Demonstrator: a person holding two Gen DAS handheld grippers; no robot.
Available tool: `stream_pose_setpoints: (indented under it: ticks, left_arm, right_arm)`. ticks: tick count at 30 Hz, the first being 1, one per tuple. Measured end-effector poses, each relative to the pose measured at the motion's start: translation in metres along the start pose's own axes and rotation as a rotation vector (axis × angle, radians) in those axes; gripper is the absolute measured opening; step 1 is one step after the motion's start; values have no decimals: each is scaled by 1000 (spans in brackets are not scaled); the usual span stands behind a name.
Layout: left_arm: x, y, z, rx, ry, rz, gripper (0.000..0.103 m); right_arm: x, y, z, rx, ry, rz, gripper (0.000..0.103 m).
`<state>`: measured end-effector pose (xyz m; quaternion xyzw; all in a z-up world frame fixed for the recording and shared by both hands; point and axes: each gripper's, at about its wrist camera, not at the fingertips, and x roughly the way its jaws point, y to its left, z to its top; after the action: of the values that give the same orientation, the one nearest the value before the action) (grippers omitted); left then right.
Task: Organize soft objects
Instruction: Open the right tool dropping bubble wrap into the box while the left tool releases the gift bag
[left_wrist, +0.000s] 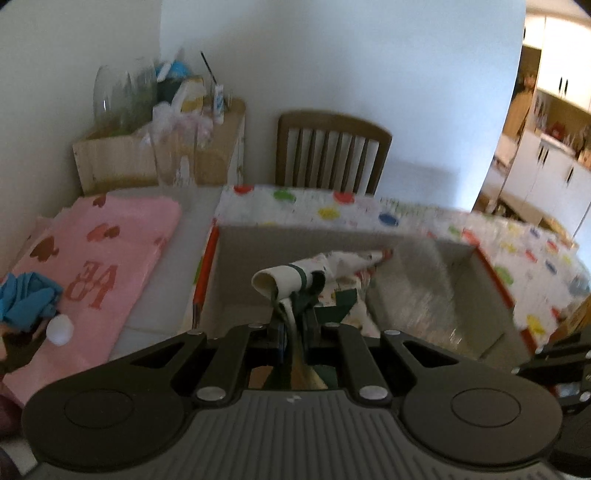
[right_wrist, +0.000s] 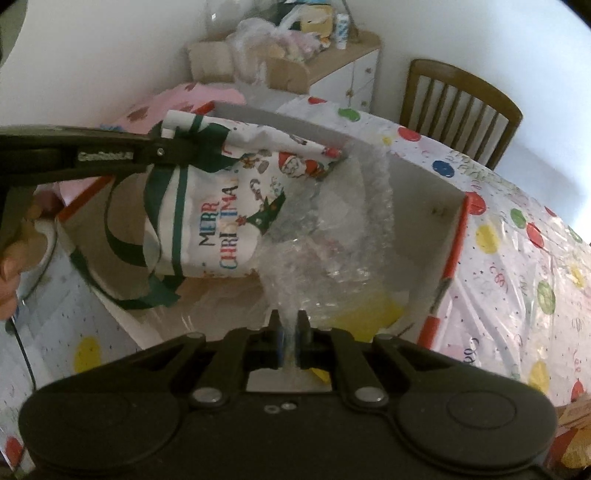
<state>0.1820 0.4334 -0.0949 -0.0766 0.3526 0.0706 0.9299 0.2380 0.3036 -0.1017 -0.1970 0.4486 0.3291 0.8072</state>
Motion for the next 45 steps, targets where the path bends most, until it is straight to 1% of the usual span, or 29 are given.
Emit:
stream_pose_setpoints:
  ticks: [4, 6, 9, 12, 15, 18, 21, 22, 23, 24, 28, 30, 33, 36, 38, 40, 42, 45]
  left_arm:
    - [5, 3, -8, 8, 57, 6, 8]
    - [8, 4, -11, 12, 77, 12, 8]
    - [6, 3, -13, 17, 86, 12, 8]
    - [4, 1, -12, 28, 95, 13, 9]
    - [0, -1, -13, 30, 93, 21, 11]
    - [-4, -3, -14, 25, 90, 22, 22]
    - [-10, -3, -18, 25, 79, 21, 44]
    - [-12, -4, -19, 28, 73, 24, 60]
    - [-15, -4, -20, 32, 62, 28, 69]
    - [-19, -5, -21, 35, 50, 31, 70]
    - [-29, -7, -22, 32, 46, 26, 70]
    - [-36, -7, -22, 27, 38, 19, 71]
    - [-47, -11, -23, 24, 21, 23, 71]
    - [-61, -15, -21, 19, -3, 8, 72]
    - [-71, -20, -20, 22, -19, -2, 79]
    - [-81, -26, -19, 30, -39, -11, 82]
    - [-90, -33, -18, 36, -55, -21, 82]
    - [-103, -43, -15, 34, -68, -43, 84]
  right_arm:
    - [4, 9, -3, -45, 12, -3, 12]
    - [4, 10, -3, -44, 9, -8, 15]
    - [4, 7, -3, -23, 6, -10, 16]
    - [0, 4, -4, -11, -4, -12, 25]
    - [-5, 1, -5, 1, -21, -15, 33]
    - [-12, -4, -6, 18, -38, -8, 38]
    - [-19, -9, -8, 43, -56, 0, 41]
    - [-22, -10, -8, 51, -63, 4, 42]
    - [-24, -10, -9, 56, -69, 6, 43]
    - [-27, -11, -10, 60, -75, 8, 44]
    - [-38, -14, -12, 83, -105, 20, 49]
    - [-45, -15, -13, 92, -123, 30, 54]
    - [-57, -16, -16, 100, -151, 43, 58]
    - [-70, -16, -19, 105, -175, 53, 63]
    - [-79, -16, -22, 107, -194, 56, 64]
    - [-88, -17, -25, 112, -211, 64, 64]
    - [-100, -18, -29, 125, -234, 71, 70]
    - [-118, -22, -35, 144, -272, 87, 74]
